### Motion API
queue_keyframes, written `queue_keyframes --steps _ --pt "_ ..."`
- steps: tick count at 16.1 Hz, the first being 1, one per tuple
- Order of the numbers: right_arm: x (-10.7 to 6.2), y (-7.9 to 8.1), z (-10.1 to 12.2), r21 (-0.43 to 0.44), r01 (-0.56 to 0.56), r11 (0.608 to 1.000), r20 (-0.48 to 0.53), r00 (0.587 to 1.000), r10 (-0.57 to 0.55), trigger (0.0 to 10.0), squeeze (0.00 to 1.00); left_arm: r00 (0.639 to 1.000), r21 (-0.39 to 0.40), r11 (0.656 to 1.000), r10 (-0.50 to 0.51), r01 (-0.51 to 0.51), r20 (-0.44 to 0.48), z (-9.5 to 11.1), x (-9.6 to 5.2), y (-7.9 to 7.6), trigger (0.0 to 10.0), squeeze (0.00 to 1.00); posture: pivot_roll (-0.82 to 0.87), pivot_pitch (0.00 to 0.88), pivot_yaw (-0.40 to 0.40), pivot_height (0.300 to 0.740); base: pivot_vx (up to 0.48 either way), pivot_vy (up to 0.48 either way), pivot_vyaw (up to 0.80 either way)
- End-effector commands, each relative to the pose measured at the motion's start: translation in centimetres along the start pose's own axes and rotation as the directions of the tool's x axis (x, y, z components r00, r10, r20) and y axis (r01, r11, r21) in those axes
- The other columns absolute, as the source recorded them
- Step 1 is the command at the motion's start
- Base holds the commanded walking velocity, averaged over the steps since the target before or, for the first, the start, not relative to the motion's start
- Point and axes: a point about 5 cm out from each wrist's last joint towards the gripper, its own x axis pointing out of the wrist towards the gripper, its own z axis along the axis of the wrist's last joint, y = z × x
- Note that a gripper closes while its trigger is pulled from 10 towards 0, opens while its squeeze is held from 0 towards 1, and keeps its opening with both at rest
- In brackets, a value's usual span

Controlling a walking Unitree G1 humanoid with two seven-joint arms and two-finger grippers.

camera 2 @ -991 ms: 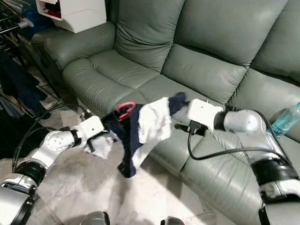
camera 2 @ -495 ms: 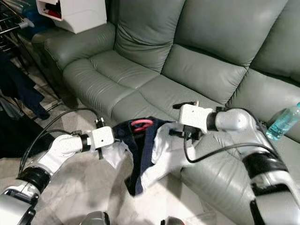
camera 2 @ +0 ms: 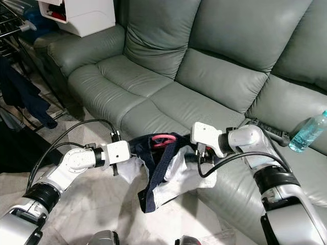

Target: Hang hanger

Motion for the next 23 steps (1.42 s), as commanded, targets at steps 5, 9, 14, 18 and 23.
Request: queue_keyframes --steps 5,9,14,18,23 --pt "0.4 -0.2 0.2 -0.004 -0.017 1.0 -0.007 1.0 0.017 0.0 0.0 0.999 0.039 0.999 0.012 -0.014 0.049 1.1 0.2 0.3 0.0 0.0 -0.08 0.033 0.025 0.74 0.0 0.0 0.0" --pt "0.4 0.6 -0.1 0.027 -0.078 0.997 -0.008 0.997 0.078 0.0 0.0 0.999 0.046 0.999 0.018 -0.019 0.031 0.7 0.1 0.4 0.0 0.0 -0.09 0.033 0.023 0.74 0.0 0.0 0.0" --pt "1.0 1.1 -0.2 0.05 -0.057 0.997 0.025 0.998 0.056 0.0 0.0 1.0 0.062 0.998 0.029 -0.029 0.001 0.2 0.0 0.4 0.0 0.0 -0.09 0.027 0.018 0.74 0.0 0.0 0.0" --pt "1.2 1.5 -0.8 0.1 0.009 0.995 0.026 1.0 -0.011 0.0 0.0 0.999 0.069 0.997 0.042 -0.04 -0.027 -0.4 -0.3 0.4 0.0 0.0 -0.09 0.022 0.017 0.74 0.0 0.0 0.0" --pt "1.0 2.1 -1.9 0.174 0.11 0.979 0.011 0.994 -0.113 0.0 0.0 0.997 0.084 0.995 0.055 -0.051 -0.05 -0.8 -0.6 0.8 0.0 0.0 -0.09 0.014 0.023 0.74 0.0 0.0 0.0"
